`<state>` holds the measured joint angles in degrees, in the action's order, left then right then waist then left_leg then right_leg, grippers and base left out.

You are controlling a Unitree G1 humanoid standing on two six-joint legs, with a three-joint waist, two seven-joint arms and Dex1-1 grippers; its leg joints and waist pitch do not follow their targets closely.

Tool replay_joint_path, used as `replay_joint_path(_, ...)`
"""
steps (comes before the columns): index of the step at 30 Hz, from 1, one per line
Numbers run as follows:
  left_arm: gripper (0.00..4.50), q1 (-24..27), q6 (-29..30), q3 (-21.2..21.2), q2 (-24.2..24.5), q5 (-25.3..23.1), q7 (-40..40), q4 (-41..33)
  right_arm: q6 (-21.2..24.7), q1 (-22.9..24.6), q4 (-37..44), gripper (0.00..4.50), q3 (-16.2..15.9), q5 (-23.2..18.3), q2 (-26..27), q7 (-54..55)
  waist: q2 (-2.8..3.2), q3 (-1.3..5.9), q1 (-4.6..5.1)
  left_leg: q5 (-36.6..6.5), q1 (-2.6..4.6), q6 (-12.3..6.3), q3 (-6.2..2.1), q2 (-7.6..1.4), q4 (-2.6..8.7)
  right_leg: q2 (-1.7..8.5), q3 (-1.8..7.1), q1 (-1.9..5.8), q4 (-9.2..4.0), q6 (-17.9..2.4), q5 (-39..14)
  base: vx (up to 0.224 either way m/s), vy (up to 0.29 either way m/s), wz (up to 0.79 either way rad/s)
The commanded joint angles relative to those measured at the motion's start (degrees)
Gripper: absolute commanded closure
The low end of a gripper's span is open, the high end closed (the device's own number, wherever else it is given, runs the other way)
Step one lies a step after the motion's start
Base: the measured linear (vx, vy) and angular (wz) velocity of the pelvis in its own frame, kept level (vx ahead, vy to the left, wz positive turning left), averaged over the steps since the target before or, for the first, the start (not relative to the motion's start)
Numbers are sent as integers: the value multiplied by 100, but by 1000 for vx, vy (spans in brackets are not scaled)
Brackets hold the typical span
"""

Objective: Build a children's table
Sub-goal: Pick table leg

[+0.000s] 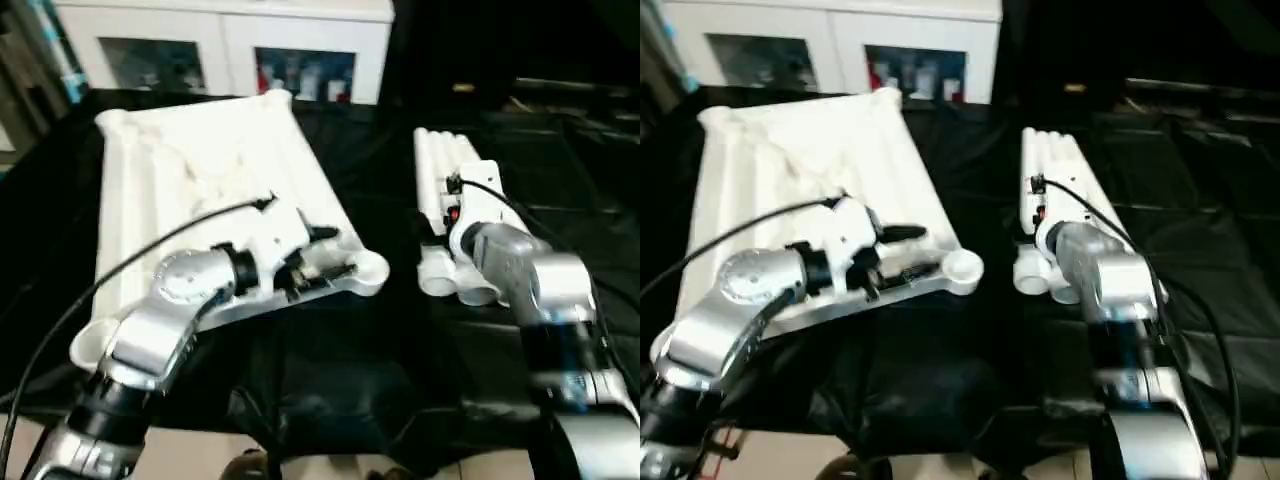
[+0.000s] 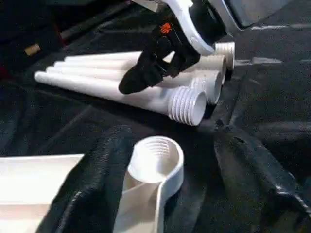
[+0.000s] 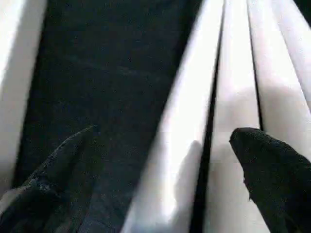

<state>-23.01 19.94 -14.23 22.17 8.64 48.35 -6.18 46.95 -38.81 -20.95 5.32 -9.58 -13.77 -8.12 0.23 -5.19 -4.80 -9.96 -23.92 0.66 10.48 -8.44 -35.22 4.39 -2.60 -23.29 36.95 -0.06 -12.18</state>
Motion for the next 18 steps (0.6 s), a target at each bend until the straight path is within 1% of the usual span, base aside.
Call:
replay_joint_path(1,130,31,225,-61,67,1,-17,-262,130,-168,-266,0,69,-47,16,65,5,313,26,-1281,239,309,-189,-434,544,443,292,188,-480,-1169,-908,0,0,0)
replay_joint_path(2,116,26,274,-80,88,18,-36,-308,173,-220,-350,0,32,-46,6,46,-1,314,27,-1293,241,324,-187,-434,543,444,293,188,-481,-1169,-897,0,0,0)
replay_joint_path(3,116,15,326,-104,116,28,-31,-341,224,-273,-416,0,36,-72,19,22,-8,309,24,-1259,231,315,-184,-429,540,445,299,196,-481,-1170,-844,0,0,0)
replay_joint_path(4,109,7,347,-116,131,29,-28,-355,266,-305,-454,0,33,-82,23,8,-7,309,19,-1213,228,306,-181,-429,540,443,300,199,-478,-1158,-785,0,0,0)
replay_joint_path(5,105,-9,412,-143,165,11,-20,-403,414,-396,-549,0,29,-94,36,-23,-2,308,25,-1094,224,266,-180,-420,541,428,295,202,-461,-1186,-622,0,0,0)
replay_joint_path(6,98,-16,450,-144,174,15,-7,-428,429,-429,-590,0,23,-87,41,-40,-1,304,23,-1079,220,255,-177,-420,543,428,294,205,-462,-1187,-607,0,0,0)
replay_joint_path(7,86,-18,472,-140,175,18,0,-444,428,-446,-613,0,16,-76,43,-52,-3,312,18,-1052,229,249,-172,-420,538,429,294,204,-460,-1189,-575,0,0,0)
replay_joint_path(8,69,-26,485,-137,180,6,9,-466,397,-478,-656,0,38,-85,55,-85,-7,310,11,-978,222,218,-165,-420,536,436,296,213,-465,-1199,-490,0,0,0)
replay_joint_path(10,67,-44,508,-127,186,1,21,-488,339,-524,-713,0,54,-89,60,-138,-5,329,1,-778,226,147,-162,-423,526,438,291,230,-445,-1257,-221,0,0,0)
replay_joint_path(12,33,-67,549,-121,205,-1,29,-516,283,-599,-806,0,48,-84,41,-162,-11,343,-2,-513,214,37,-156,-416,509,419,278,249,-403,-1350,150,0,0,0)
replay_joint_path(14,25,-74,625,-125,251,29,20,-580,226,-705,-948,0,48,-69,16,-189,-20,339,4,-467,215,-17,-153,-421,512,411,266,247,-401,-1401,207,0,0,0)
replay_joint_path(15,21,-74,627,-126,253,30,19,-583,223,-709,-953,0,49,-69,15,-190,-6,334,0,-500,218,-21,-151,-424,512,419,265,247,-403,-1428,155,0,0,0)
replay_joint_path(16,14,-74,645,-128,269,39,19,-601,205,-739,-996,0,49,-63,9,-201,-6,328,-2,-515,220,-16,-148,-425,514,416,268,244,-408,-1428,130,0,0,0)
replay_joint_path(17,6,-70,660,-126,277,48,19,-612,185,-765,-1038,0,43,-60,1,-225,-30,332,3,-500,223,-21,-146,-426,516,412,266,253,-407,-1422,137,0,0,0)
replay_joint_path(18,6,-67,673,-125,278,51,20,-620,172,-780,-1067,0,41,-55,-2,-245,-18,333,-2,-477,226,-24,-147,-429,513,422,268,253,-405,-1435,158,0,0,0)
